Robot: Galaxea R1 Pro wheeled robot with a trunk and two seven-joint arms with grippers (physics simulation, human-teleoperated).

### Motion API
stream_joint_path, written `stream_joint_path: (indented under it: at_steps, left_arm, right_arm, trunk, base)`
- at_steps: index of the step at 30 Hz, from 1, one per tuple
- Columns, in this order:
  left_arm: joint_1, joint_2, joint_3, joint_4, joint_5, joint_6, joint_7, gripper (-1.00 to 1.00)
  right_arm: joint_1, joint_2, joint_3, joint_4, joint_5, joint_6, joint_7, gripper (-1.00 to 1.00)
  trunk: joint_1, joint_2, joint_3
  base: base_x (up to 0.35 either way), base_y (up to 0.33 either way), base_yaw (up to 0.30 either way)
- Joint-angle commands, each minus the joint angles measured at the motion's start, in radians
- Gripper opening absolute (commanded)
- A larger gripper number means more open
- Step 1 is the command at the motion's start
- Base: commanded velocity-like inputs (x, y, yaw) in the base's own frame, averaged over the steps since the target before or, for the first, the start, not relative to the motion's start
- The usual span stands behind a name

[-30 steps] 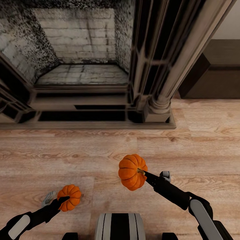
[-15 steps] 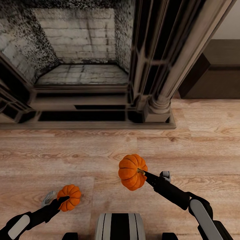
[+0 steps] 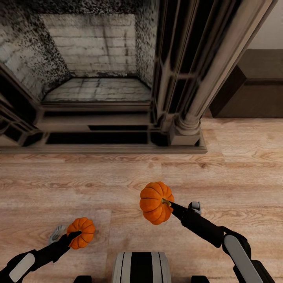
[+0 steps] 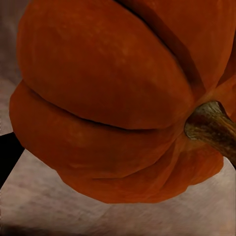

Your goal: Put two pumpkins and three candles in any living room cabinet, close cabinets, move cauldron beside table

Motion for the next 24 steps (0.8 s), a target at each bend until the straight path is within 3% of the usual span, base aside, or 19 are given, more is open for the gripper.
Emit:
stream_joint_path:
  at_steps: [1, 9, 14, 16, 17, 20, 24]
  left_arm:
    - [0.000, 0.000, 0.000, 0.000, -0.002, -0.003, 0.002, -1.00]
    - [0.000, 0.001, 0.000, 0.000, -0.001, 0.001, 0.001, -1.00]
    - [0.000, 0.005, 0.001, -0.003, 0.002, 0.023, -0.007, -1.00]
    - [0.000, 0.011, 0.002, -0.016, 0.002, 0.068, -0.023, -1.00]
    - [0.000, 0.022, 0.001, -0.054, 0.002, 0.135, -0.040, -1.00]
    - [0.000, 0.036, 0.001, -0.106, 0.002, 0.225, -0.054, -1.00]
    - [0.000, 0.044, 0.003, -0.129, 0.002, 0.317, -0.057, -1.00]
  right_arm:
    - [0.000, 0.000, 0.000, 0.000, -0.002, 0.001, 0.000, -1.00]
    - [0.000, 0.001, -0.001, 0.011, -0.003, -0.001, -0.001, -1.00]
    - [0.000, 0.001, -0.002, 0.012, -0.003, -0.002, -0.001, -1.00]
    - [0.000, 0.001, -0.003, 0.012, -0.003, -0.002, -0.001, -1.00]
    - [0.000, 0.000, -0.003, 0.012, -0.003, -0.002, -0.001, -1.00]
    - [0.000, -0.002, -0.003, 0.023, -0.003, -0.002, -0.001, -1.00]
    - [0.000, -0.002, -0.010, 0.070, -0.003, -0.006, -0.001, -1.00]
  trunk:
    - [0.000, 0.000, 0.000]
    - [0.000, 0.000, 0.000]
    - [-0.002, 0.001, 0.019]
    - [-0.003, 0.002, 0.027]
    - [-0.004, 0.002, 0.031]
    - [-0.005, 0.003, 0.043]
    - [-0.007, 0.003, 0.058]
  base:
    - [0.000, 0.000, 0.000]
    - [0.000, 0.000, 0.000]
    - [0.000, 0.000, 0.000]
    - [0.000, 0.000, 0.000]
    - [0.000, 0.000, 0.000]
    - [0.000, 0.000, 0.000]
    - [0.000, 0.000, 0.000]
